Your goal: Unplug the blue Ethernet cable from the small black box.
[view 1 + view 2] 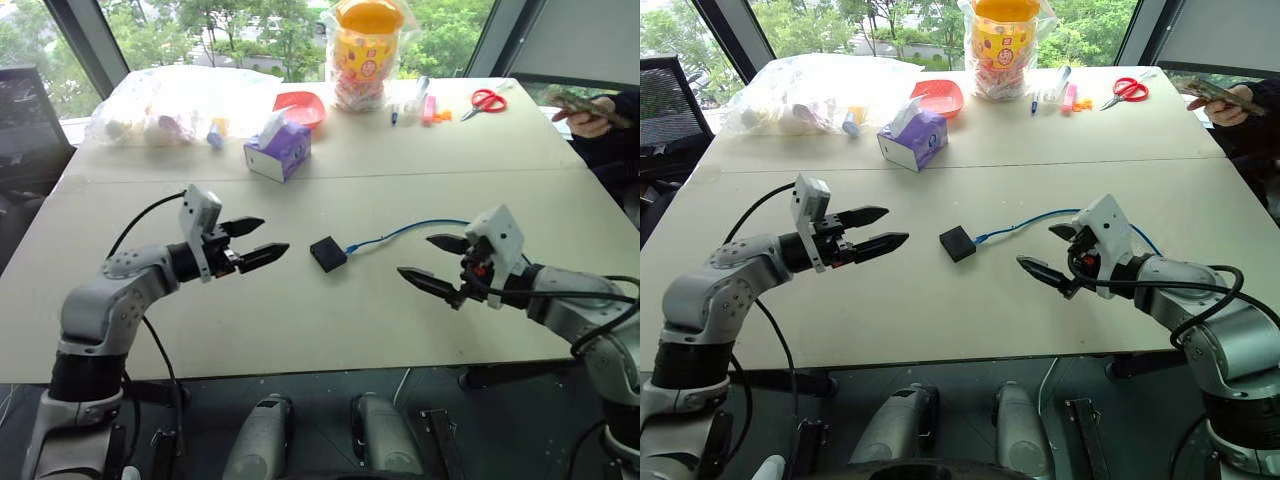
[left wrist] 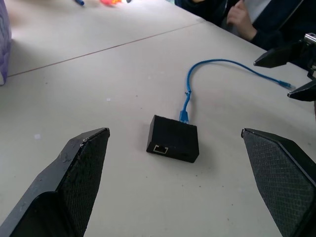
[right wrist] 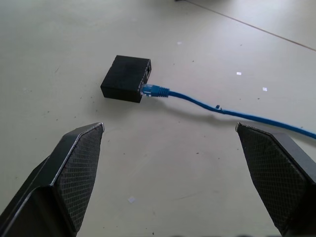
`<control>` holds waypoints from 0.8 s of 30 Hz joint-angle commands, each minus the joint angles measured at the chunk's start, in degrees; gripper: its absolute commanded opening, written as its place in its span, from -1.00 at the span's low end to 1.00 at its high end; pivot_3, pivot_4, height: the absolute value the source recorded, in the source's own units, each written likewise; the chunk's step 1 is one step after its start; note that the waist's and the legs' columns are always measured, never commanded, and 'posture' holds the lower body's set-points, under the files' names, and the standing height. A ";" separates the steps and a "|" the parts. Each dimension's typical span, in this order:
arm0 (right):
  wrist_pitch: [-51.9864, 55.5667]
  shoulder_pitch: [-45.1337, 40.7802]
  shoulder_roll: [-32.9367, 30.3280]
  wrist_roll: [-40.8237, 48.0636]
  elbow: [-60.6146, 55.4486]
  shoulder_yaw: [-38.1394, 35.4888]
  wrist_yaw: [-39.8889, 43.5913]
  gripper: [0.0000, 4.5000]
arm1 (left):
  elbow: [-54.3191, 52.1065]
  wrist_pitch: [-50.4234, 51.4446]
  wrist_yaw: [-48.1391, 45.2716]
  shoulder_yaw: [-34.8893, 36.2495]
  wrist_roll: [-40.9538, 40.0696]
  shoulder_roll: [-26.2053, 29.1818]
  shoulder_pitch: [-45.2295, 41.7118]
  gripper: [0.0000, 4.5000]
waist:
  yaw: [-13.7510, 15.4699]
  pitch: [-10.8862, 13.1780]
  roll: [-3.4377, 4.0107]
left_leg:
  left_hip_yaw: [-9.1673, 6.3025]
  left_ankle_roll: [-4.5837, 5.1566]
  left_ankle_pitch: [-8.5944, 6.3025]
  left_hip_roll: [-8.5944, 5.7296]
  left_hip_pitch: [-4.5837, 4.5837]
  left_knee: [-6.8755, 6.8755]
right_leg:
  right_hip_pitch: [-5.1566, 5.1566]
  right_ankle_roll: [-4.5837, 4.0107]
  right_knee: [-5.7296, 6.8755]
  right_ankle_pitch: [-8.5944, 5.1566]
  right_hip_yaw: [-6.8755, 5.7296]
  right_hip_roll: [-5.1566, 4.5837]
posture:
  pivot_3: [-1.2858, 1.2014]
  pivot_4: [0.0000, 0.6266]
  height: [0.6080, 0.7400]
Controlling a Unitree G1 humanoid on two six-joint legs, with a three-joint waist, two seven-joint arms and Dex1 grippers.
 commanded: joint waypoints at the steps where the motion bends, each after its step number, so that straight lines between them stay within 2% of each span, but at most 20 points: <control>1: -0.69 -1.02 -0.69 1.02 -1.31 -1.39 0.91 1.00 | -2.42 0.51 -1.60 0.08 -0.89 1.54 -0.25 0.98 | 0.06 0.00 -0.01 | 0.00 0.00 0.00 0.00 0.00 0.00 | 0.00 0.00 0.00 0.00 0.00 0.00 | 0.03 -0.52 1.00; 6: -0.86 -0.30 -0.74 -0.44 -2.07 -0.71 0.09 1.00 | -3.01 2.16 -2.35 0.44 -2.13 2.42 -0.71 0.98 | 0.02 0.01 -0.01 | 0.00 0.00 0.00 0.00 -0.01 0.00 | 0.00 0.00 0.00 0.00 0.00 -0.01 | 0.03 -0.52 1.00; 17: -2.25 -0.99 -4.32 -5.91 -1.75 1.98 0.34 1.00 | 1.92 -1.26 -6.30 -3.07 1.36 2.16 -3.61 0.98 | 0.03 0.01 -0.01 | 0.01 0.00 0.00 -0.01 -0.01 0.00 | -0.02 0.00 0.00 0.00 0.00 -0.02 | 0.03 -0.52 1.00; 24: -3.36 -4.97 -10.06 -9.32 1.39 7.50 6.40 1.00 | 4.38 -3.40 -7.46 -4.50 3.38 1.04 -3.76 0.98 | -0.14 0.01 -0.01 | 0.02 0.00 0.00 -0.01 -0.03 0.00 | -0.03 0.00 -0.02 0.00 0.00 -0.02 | 0.03 -0.52 1.00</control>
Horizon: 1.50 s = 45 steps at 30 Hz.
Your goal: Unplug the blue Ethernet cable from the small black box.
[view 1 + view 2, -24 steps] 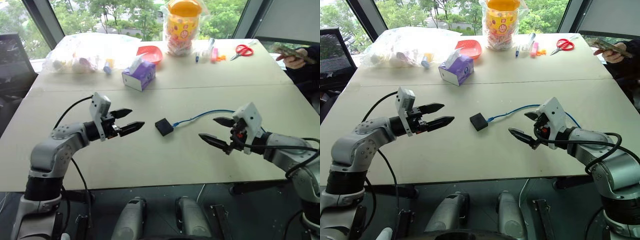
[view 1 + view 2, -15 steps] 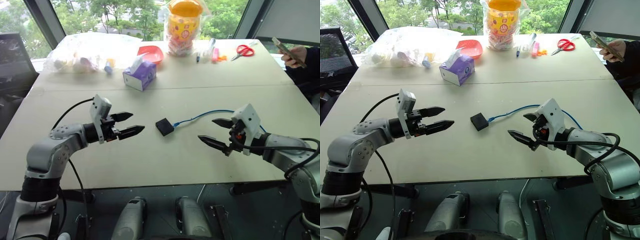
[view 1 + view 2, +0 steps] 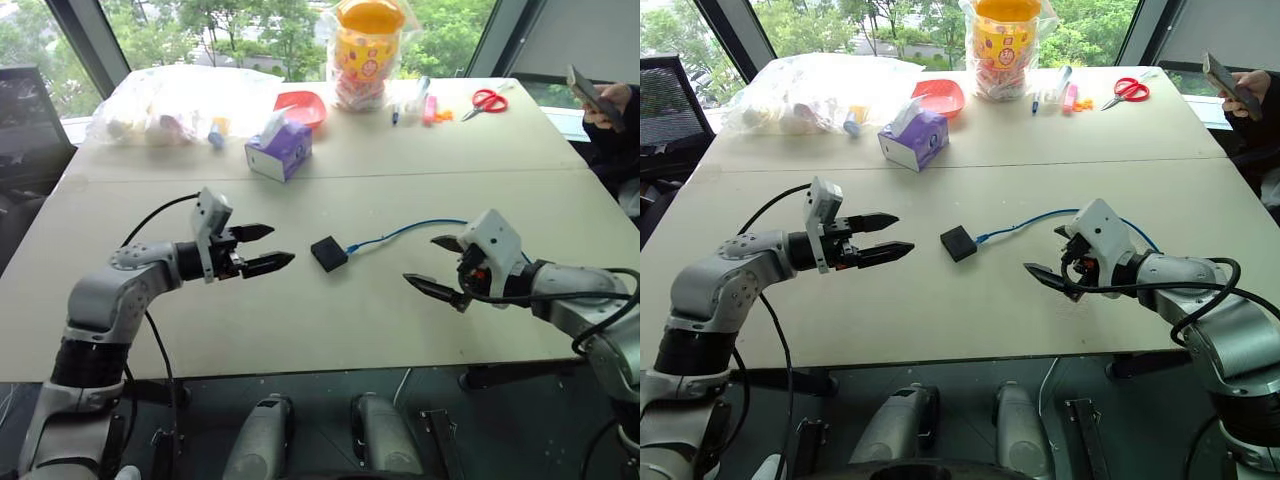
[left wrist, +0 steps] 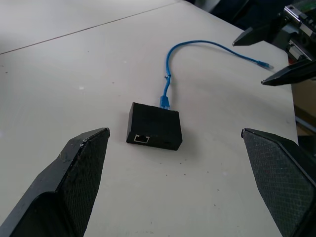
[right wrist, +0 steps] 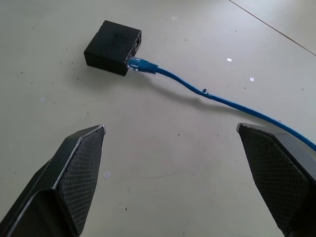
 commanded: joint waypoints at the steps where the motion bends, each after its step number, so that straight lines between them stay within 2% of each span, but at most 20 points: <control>1: -0.61 -4.71 -2.63 -0.87 2.72 2.67 4.50 1.00 | -0.52 -1.25 -0.73 0.22 0.47 0.07 -0.33 0.98 | -0.08 0.00 0.00 | 0.01 0.00 0.00 0.00 0.00 -0.01 | -0.02 0.00 0.00 0.00 0.01 0.00 | 0.03 -0.52 1.00; 6: -7.48 -22.35 -1.21 -9.44 19.91 16.58 15.49 1.00 | -1.94 -0.41 -0.40 0.27 0.34 0.39 -0.57 0.98 | -0.45 0.02 0.01 | 0.09 0.00 0.00 0.03 0.07 0.02 | -0.03 -0.02 0.05 0.02 0.03 0.04 | 0.03 -0.52 1.00; 10: -14.15 -37.21 4.43 -18.93 37.93 29.42 26.62 1.00 | -4.35 0.33 0.76 1.26 0.12 1.20 0.89 0.98 | -0.47 0.02 0.01 | 0.10 0.00 0.00 0.03 0.06 -0.06 | -0.06 -0.01 0.03 0.02 0.02 0.05 | 0.03 -0.52 1.00; 16: -26.81 -50.38 16.63 -29.13 62.87 37.93 33.68 1.00 | -8.13 1.55 2.67 3.20 -0.77 2.02 3.53 0.98 | -0.48 0.03 0.01 | 0.10 0.01 0.00 -0.01 -0.04 -0.08 | -0.16 0.15 0.08 0.11 0.02 0.04 | 0.03 -0.52 1.00; 22: -38.04 -56.93 25.21 -37.19 81.50 40.99 35.75 1.00 | -10.60 2.13 4.74 5.37 -1.56 2.67 5.76 0.98 | -0.37 0.03 0.01 | 0.00 -0.02 0.00 -0.07 -0.03 -0.06 | -0.14 0.21 0.13 0.14 -0.01 0.05 | 0.03 -0.52 1.00; 25: -39.98 -58.87 29.15 -38.95 86.34 40.39 36.83 0.64 | -11.82 2.31 5.66 6.35 -1.63 2.64 7.23 1.00 | -0.65 0.02 0.00 | -0.02 -0.04 0.01 -0.07 0.05 -0.07 | -0.10 0.21 0.16 0.15 -0.01 0.07 | 0.03 -0.52 1.00; 27: -41.05 -59.58 30.63 -40.19 88.07 40.02 37.15 0.20 | -12.26 2.39 5.93 6.54 -1.67 2.58 7.67 1.00 | -1.02 0.02 0.00 | 0.00 -0.07 0.02 -0.07 0.24 -0.12 | -0.01 0.20 0.24 0.15 0.01 0.10 | 0.03 -0.52 1.00; 32: -41.66 -59.37 32.56 -42.13 85.62 39.38 39.04 -0.91 | -11.82 2.06 6.57 6.03 -1.43 2.23 7.33 1.00 | -1.92 0.02 0.00 | -0.05 -0.17 0.07 -0.08 0.46 -0.18 | 0.10 0.05 0.47 0.07 0.00 0.14 | 0.03 -0.52 1.00; 33: -41.84 -58.33 32.03 -42.67 82.43 39.44 38.95 -0.98 | -11.03 1.88 6.54 5.57 -1.22 2.02 6.58 1.00 | -1.96 0.02 0.00 | -0.05 -0.18 0.08 -0.08 0.46 -0.17 | 0.10 0.06 0.50 0.07 0.00 0.14 | 0.03 -0.52 1.00; 34: -41.86 -57.53 31.63 -43.10 80.07 39.37 38.86 -0.98 | -10.48 1.77 6.51 5.26 -1.11 1.89 6.05 1.00 | -1.95 0.02 0.00 | -0.05 -0.18 0.08 -0.08 0.46 -0.17 | 0.08 0.06 0.51 0.07 0.01 0.14 | 0.03 -0.52 1.00; 39: -47.80 -50.62 25.25 -47.30 62.84 35.02 25.22 -0.98 | -5.20 0.31 4.89 1.77 0.18 -0.43 0.88 1.00 | -1.67 0.02 0.01 | -0.06 -0.19 0.09 -0.13 0.44 -0.16 | 0.06 0.20 0.53 0.15 0.00 0.13 | 0.03 -0.52 1.00; 42: -50.39 -42.55 18.28 -49.66 48.07 31.29 19.84 -0.98 | -0.90 -1.17 3.87 -1.50 1.90 -3.31 -3.22 1.00 | -0.45 0.03 0.01 | -0.06 -0.20 0.09 -0.14 0.37 -0.11 | 0.05 0.21 0.49 0.15 0.00 0.08 | 0.03 -0.52 1.00; 45: -47.11 -33.03 14.34 -50.66 34.74 25.40 14.01 -0.98 | 3.20 -1.18 2.63 -2.60 1.59 -5.93 -7.09 1.00 | 0.05 0.02 -0.01 | -0.03 -0.19 0.09 -0.20 0.32 -0.12 | 0.05 0.23 0.40 0.15 0.02 0.07 | 0.03 -0.52 1.00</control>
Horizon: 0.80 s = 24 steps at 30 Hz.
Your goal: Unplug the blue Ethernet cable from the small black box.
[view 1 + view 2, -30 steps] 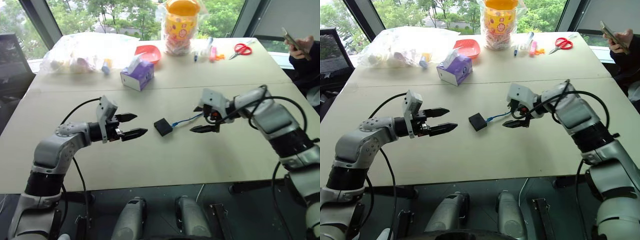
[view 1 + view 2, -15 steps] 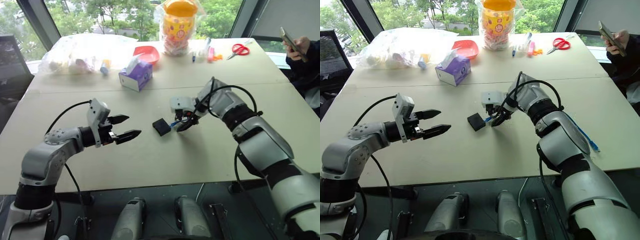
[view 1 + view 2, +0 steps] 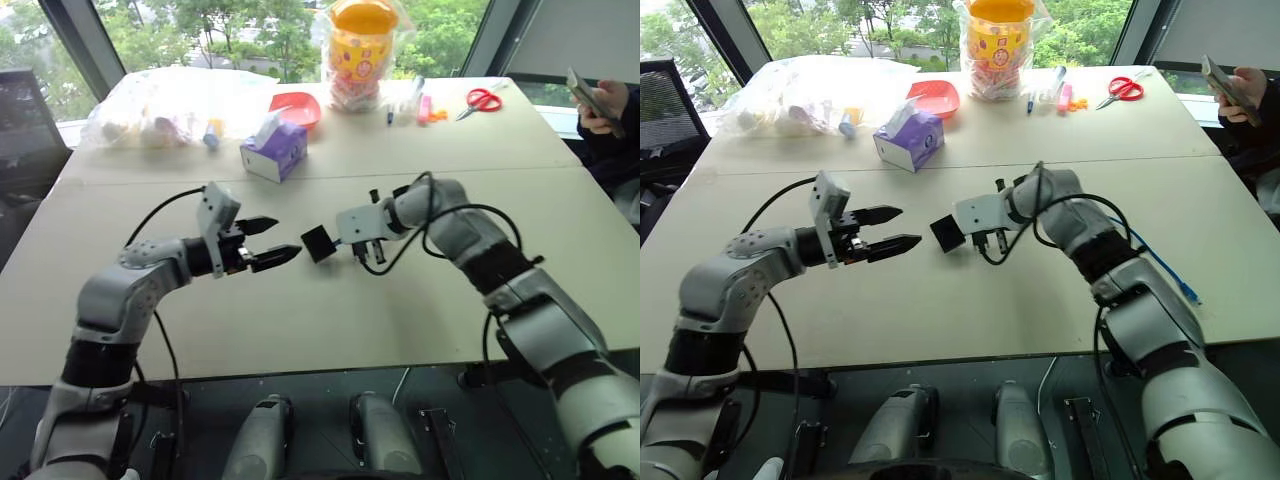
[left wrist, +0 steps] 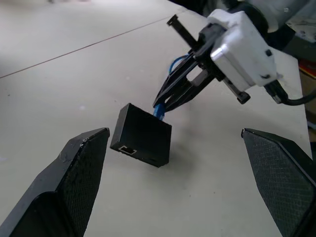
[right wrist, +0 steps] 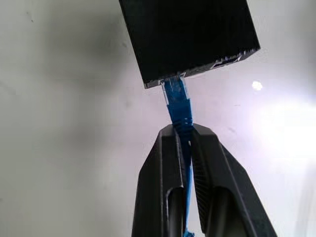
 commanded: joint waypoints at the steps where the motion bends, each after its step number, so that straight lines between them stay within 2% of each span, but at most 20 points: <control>1: 2.01 6.90 -2.62 -1.54 -14.47 -7.13 -7.28 -0.98 | 2.94 -0.83 -1.77 -0.23 -0.27 -1.78 -3.76 1.00 | -0.05 0.00 -0.01 | 0.01 0.00 0.00 0.00 -0.02 0.01 | 0.00 0.00 -0.01 0.00 0.00 0.01 | 0.03 -0.52 1.00; 7: 8.05 15.55 -3.00 -2.31 -30.20 -12.44 -10.52 -0.98 | 7.14 -0.05 -3.22 0.37 -0.90 -4.56 -8.10 1.00 | -0.54 0.00 -0.01 | 0.07 0.02 0.00 0.09 0.02 0.03 | -0.03 -0.09 0.01 -0.05 0.03 0.10 | 0.03 -0.52 1.00; 18: 16.57 16.97 -3.42 -0.30 -40.26 -15.02 -8.71 -0.98 | 9.42 2.71 -6.93 1.27 -3.85 -7.47 -12.19 1.00 | -0.09 0.00 -0.01 | 0.04 0.03 0.01 0.12 0.00 0.10 | 0.06 -0.17 -0.05 -0.09 0.02 0.02 | 0.03 -0.52 1.00; 22: 18.65 17.18 -3.69 0.45 -42.21 -15.17 -7.83 -1.00 | 9.91 2.43 -6.88 1.29 -3.78 -8.37 -12.50 0.45 | -0.18 0.00 -0.01 | 0.03 0.03 0.01 0.12 0.00 0.09 | 0.06 -0.17 -0.05 -0.10 0.01 0.03 | 0.03 -0.52 1.00; 24: 19.58 17.28 -4.00 0.84 -43.21 -15.18 -7.26 -1.00 | 10.20 2.23 -6.93 1.25 -3.71 -8.89 -12.60 -0.01 | -0.20 0.00 -0.01 | 0.03 0.03 0.01 0.12 0.00 0.09 | 0.06 -0.17 -0.05 -0.10 0.02 0.03 | 0.03 -0.52 1.00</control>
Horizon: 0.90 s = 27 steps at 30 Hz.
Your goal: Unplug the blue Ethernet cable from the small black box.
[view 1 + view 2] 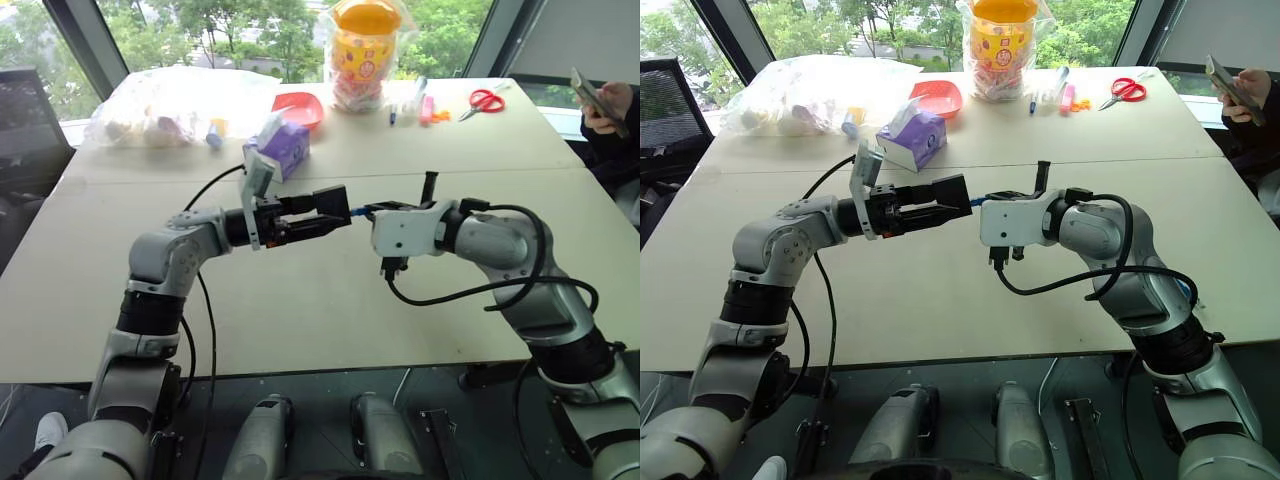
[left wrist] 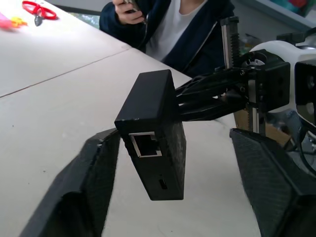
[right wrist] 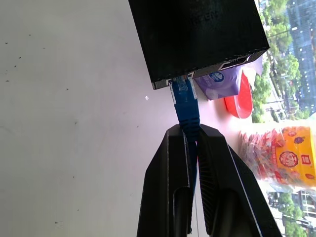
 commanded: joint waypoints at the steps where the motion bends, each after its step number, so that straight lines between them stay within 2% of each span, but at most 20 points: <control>1: 1.31 -0.43 -0.79 1.09 -3.65 -1.95 0.60 -1.00 | -0.20 -1.08 -0.61 0.95 -0.62 -0.52 -1.11 -0.23 | -0.01 0.00 0.00 | 0.00 0.00 0.00 0.00 0.00 0.00 | 0.00 0.00 0.00 0.00 -0.01 0.01 | 0.03 -0.52 1.00; 3: 1.78 -0.50 -1.08 1.26 -4.03 -1.90 0.75 -1.00 | 0.12 -1.34 -0.69 0.85 -0.43 -0.80 -1.16 -0.72 | 0.04 0.00 0.00 | 0.00 0.00 0.00 0.00 0.00 0.00 | -0.01 0.00 0.00 0.00 -0.01 0.01 | 0.03 -0.52 1.00; 4: 1.97 -0.60 -1.19 1.32 -4.15 -1.88 0.77 -1.00 | 0.30 -1.43 -0.74 0.85 -0.37 -0.92 -1.21 -0.80 | 0.05 0.00 0.00 | 0.00 0.00 0.00 0.00 0.00 0.00 | 0.00 0.00 0.00 0.00 0.00 0.00 | 0.03 -0.52 1.00; 8: 5.23 -1.57 -0.74 3.34 -5.44 -2.81 1.73 -1.00 | 0.46 -1.78 -1.68 0.59 -0.15 -0.78 -1.25 -0.79 | 0.06 0.00 0.00 | -0.01 0.00 0.00 0.01 0.00 0.00 | 0.00 0.00 -0.01 0.00 0.00 -0.01 | 0.03 -0.52 1.00; 10: 10.78 -1.92 0.77 8.98 -6.56 -5.28 3.84 -1.00 | -0.17 -1.47 -3.71 -0.26 0.00 0.50 -1.28 -0.79 | 0.04 0.00 -0.01 | -0.01 0.00 0.00 0.02 0.00 0.00 | 0.00 0.00 -0.01 0.00 -0.01 -0.01 | 0.03 -0.52 1.00; 11: 15.49 -2.46 1.78 13.34 -6.93 -7.35 5.51 -0.64 | -0.27 -1.51 -4.69 -0.69 0.34 1.22 -1.45 -0.79 | -0.01 0.00 -0.01 | -0.02 0.00 0.00 0.03 0.00 -0.01 | 0.00 0.00 -0.01 0.00 -0.01 0.00 | 0.03 -0.52 1.00; 13: 28.91 -4.14 0.69 20.62 -5.65 -10.28 10.68 -0.28 | -0.58 -2.81 -7.67 -1.63 1.25 3.27 -1.55 -0.79 | -0.10 0.01 0.00 | -0.02 0.00 0.00 0.06 0.00 -0.01 | 0.00 -0.01 0.00 0.00 0.00 0.01 | 0.03 -0.52 1.00; 15: 31.03 -4.66 -1.39 24.35 -5.07 -10.30 13.51 0.18 | -0.47 -3.26 -9.54 -2.22 1.63 4.41 -1.79 -0.79 | 0.12 0.01 0.00 | -0.04 0.01 0.00 0.07 0.00 0.00 | 0.00 -0.02 0.01 0.00 -0.01 0.01 | 0.03 -0.52 1.00; 18: 44.12 -9.05 -0.05 35.36 -3.08 -13.20 16.57 0.90 | -0.46 -4.89 -12.40 -2.91 2.21 6.02 -2.21 -0.79 | 0.08 0.01 0.00 | -0.05 0.02 -0.01 0.07 -0.01 -0.02 | 0.03 -0.06 -0.09 -0.02 -0.03 -0.03 | 0.03 -0.52 1.00; 19: 47.45 -10.26 -0.32 38.14 -2.46 -13.14 17.53 0.95 | -0.37 -5.22 -13.05 -2.96 2.33 6.38 -2.40 -0.79 | 0.07 0.01 0.00 | -0.04 0.02 -0.01 0.07 0.00 -0.02 | 0.03 -0.06 -0.09 -0.02 -0.03 -0.05 | 0.03 -0.52 1.00; 22: 52.70 -13.39 -0.05 42.41 0.79 -12.16 16.35 0.95 | -0.03 -5.95 -14.39 -2.82 2.64 6.74 -2.93 -0.79 | -0.01 0.01 0.00 | -0.05 0.03 -0.02 0.08 -0.01 -0.05 | 0.01 -0.06 -0.11 -0.02 -0.03 -0.06 | 0.03 -0.52 1.00; 27: 54.80 -17.60 1.33 46.49 6.03 -9.86 13.80 0.95 | -0.65 -5.98 -16.10 -3.00 2.56 7.14 -2.97 -0.79 | 0.00 0.01 0.00 | -0.04 0.03 -0.02 0.07 -0.05 -0.06 | -0.03 -0.06 -0.13 -0.02 -0.03 -0.08 | 0.03 -0.52 1.00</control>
